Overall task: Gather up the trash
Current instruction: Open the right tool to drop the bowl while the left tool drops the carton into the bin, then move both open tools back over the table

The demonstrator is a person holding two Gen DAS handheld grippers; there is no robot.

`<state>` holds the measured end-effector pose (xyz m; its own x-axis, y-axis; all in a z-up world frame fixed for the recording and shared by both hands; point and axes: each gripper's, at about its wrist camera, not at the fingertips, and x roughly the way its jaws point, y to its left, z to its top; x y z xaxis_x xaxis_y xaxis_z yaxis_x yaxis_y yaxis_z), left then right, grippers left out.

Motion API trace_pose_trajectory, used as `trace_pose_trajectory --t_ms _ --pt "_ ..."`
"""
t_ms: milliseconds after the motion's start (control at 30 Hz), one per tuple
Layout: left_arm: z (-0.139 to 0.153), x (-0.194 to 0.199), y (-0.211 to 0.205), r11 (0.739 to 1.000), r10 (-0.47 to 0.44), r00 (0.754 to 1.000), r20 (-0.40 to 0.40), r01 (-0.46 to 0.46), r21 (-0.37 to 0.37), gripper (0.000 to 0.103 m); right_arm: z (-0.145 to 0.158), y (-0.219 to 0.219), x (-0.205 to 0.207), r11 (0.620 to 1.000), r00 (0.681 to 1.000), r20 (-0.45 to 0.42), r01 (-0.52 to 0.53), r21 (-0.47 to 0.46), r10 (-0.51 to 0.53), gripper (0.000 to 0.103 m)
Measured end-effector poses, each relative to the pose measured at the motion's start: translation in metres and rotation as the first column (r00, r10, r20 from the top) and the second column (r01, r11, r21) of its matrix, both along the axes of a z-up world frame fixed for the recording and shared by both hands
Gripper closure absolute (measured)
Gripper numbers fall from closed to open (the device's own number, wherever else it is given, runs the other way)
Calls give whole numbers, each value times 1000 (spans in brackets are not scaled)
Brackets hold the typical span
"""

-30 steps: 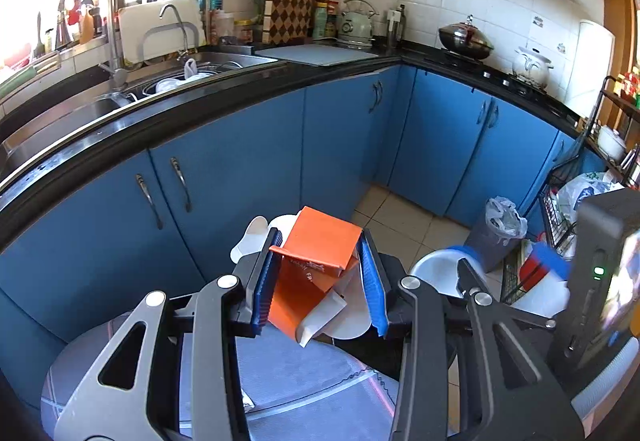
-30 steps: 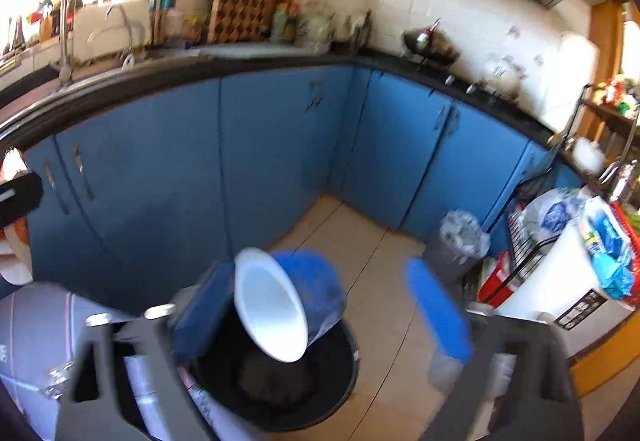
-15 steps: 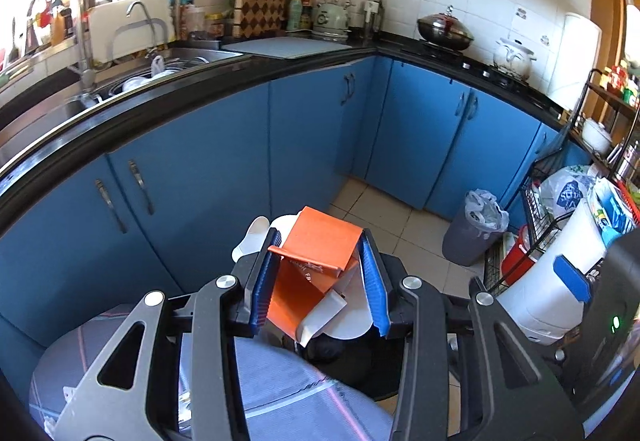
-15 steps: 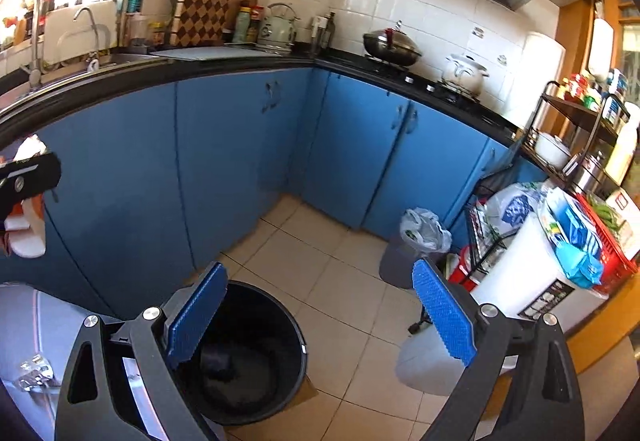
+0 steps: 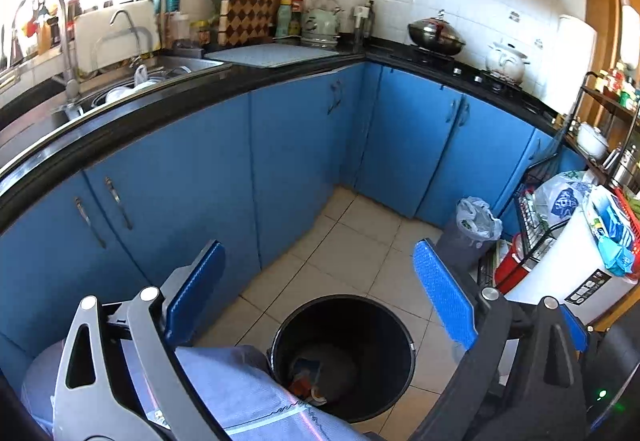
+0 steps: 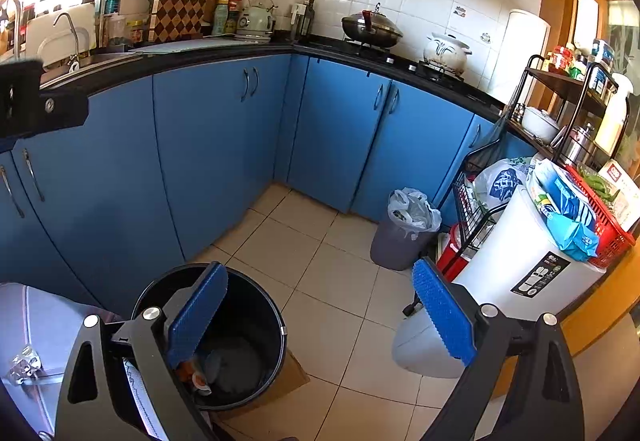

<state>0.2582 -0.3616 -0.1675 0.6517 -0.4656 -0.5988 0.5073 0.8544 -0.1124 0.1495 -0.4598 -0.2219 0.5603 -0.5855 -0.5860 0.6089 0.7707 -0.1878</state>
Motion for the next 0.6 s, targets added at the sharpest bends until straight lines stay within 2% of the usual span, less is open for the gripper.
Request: trace_pose_trajectory --t_ms 100,300,600 --pt "-2 -1 14 999 41 999 1 -41 32 9 0 6 -1 999 1000 6 -25 29 24 12" --pt "-14 -9 63 987 127 992 10 -127 97 9 -5 45 0 983 988 7 -154 101 154 12" --pt "-51 -22 160 949 280 958 -65 -265 170 9 -23 121 -1 929 936 -36 -341 148 349 12"
